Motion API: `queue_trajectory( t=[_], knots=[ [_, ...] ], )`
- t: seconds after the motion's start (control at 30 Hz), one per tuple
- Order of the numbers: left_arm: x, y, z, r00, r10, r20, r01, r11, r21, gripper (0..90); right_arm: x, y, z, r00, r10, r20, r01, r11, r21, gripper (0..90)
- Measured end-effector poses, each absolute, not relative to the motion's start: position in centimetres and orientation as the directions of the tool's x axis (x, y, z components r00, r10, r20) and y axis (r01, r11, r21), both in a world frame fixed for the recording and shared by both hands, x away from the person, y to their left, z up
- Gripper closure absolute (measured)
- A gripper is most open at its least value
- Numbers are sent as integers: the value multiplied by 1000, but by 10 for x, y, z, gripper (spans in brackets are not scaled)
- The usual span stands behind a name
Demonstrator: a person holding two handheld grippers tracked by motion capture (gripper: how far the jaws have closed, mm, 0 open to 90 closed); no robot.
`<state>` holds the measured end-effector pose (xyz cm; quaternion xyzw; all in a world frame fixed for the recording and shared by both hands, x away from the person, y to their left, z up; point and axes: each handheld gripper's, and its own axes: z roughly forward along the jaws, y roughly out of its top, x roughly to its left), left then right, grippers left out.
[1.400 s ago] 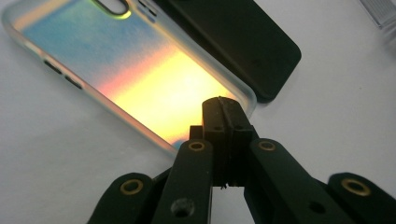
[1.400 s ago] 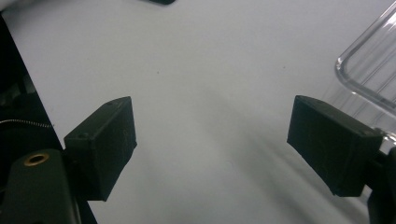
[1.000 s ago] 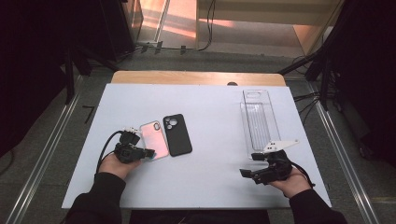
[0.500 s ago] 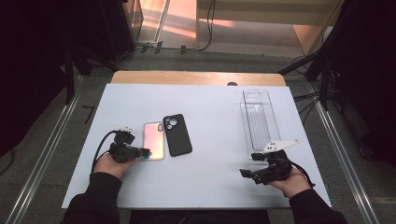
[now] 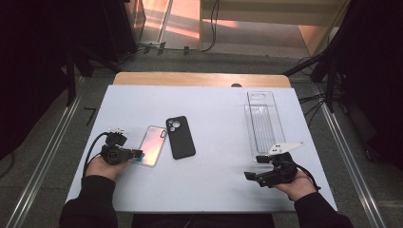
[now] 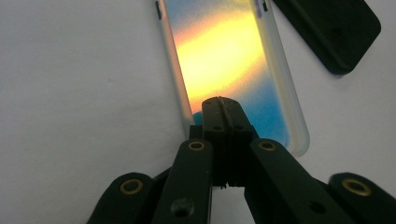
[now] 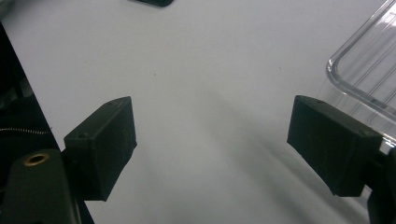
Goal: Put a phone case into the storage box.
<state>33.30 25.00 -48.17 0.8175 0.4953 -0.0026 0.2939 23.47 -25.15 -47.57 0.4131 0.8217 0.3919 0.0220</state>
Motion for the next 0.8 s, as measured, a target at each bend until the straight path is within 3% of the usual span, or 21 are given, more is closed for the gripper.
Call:
queue_trajectory(
  t=[0.37, 0.47, 0.67, 0.8],
  knots=[
    [335, 260, -478, 490, 820, -296, 809, -301, 504, 900, 235, -252, -476, -661, 693, 287, 658, 352, 666, 138],
    [330, 256, -467, 549, 779, -304, 759, -311, 572, 843, 235, -252, -475, -661, 693, 289, 658, 349, 667, 138],
    [323, 248, -463, 594, 735, -327, 737, -333, 589, 737, 235, -251, -475, -664, 688, 291, 656, 351, 668, 138],
    [318, 242, -462, 609, 707, -358, 732, -328, 597, 562, 234, -251, -475, -665, 688, 291, 655, 351, 669, 138]
  ],
)
